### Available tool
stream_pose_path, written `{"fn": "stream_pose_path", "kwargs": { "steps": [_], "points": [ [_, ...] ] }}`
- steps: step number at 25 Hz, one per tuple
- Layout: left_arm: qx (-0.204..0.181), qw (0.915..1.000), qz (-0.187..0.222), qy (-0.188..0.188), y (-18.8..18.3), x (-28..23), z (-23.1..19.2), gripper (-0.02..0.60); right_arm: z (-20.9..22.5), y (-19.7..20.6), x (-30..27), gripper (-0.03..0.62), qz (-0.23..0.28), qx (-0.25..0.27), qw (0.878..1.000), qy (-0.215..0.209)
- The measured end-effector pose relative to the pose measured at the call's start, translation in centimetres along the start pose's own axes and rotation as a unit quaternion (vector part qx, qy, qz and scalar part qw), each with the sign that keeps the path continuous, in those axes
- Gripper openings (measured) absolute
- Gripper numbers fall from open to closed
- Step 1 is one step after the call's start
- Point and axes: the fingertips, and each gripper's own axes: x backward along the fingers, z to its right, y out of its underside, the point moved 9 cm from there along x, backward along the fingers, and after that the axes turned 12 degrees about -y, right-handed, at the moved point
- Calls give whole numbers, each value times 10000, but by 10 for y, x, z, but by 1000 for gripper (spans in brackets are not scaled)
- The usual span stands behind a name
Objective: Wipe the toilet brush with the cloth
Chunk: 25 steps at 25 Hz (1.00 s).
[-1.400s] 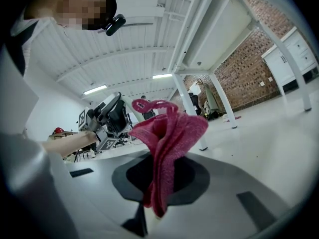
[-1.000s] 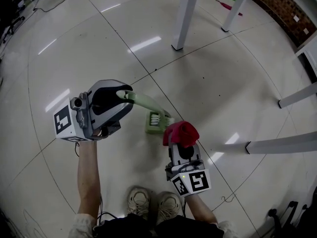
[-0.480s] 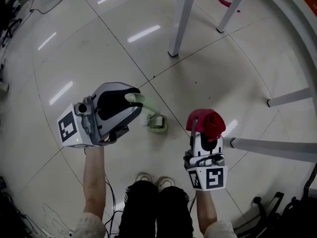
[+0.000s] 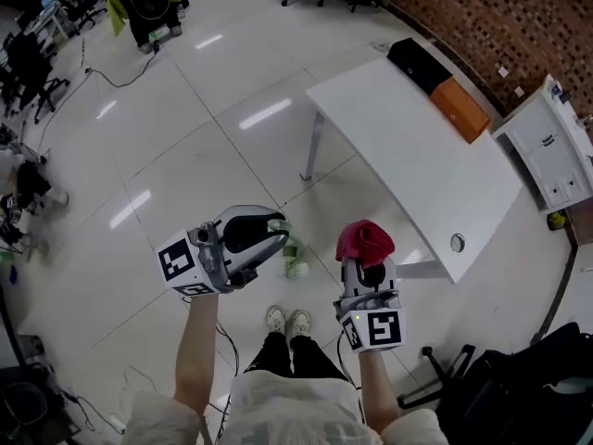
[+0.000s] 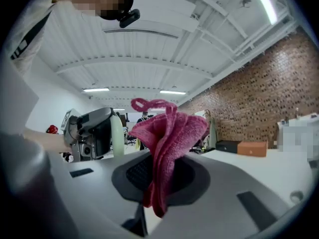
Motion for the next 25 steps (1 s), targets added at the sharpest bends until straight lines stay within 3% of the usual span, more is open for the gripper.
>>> {"fn": "stream_pose_path", "kwargs": {
  "steps": [2, 6, 11, 17, 20, 25],
  "points": [
    [-49, 9997, -215, 87, -19, -1, 33, 93, -17, -36, 13, 31, -82, 208, 9995, -242],
    [-201, 9993, -268, 176, -25, 2, 69, 94, -49, -71, 20, 31, 103, 674, 9957, -631],
    [-525, 9969, -508, 302, -30, -4, 83, 93, -73, -110, 31, 32, 1098, 52, 9839, -1410],
    [-907, 9929, -724, 255, -40, -7, 84, 93, -88, -145, 38, 31, 1493, 321, 9721, -1782],
    [-955, 9929, -652, 280, -43, -5, 88, 93, -94, -144, 36, 31, 1357, 455, 9727, -1827],
    [-916, 9937, -508, 396, -50, -7, 91, 94, -94, -133, 34, 32, 1049, 754, 9808, -1463]
  ]
}}
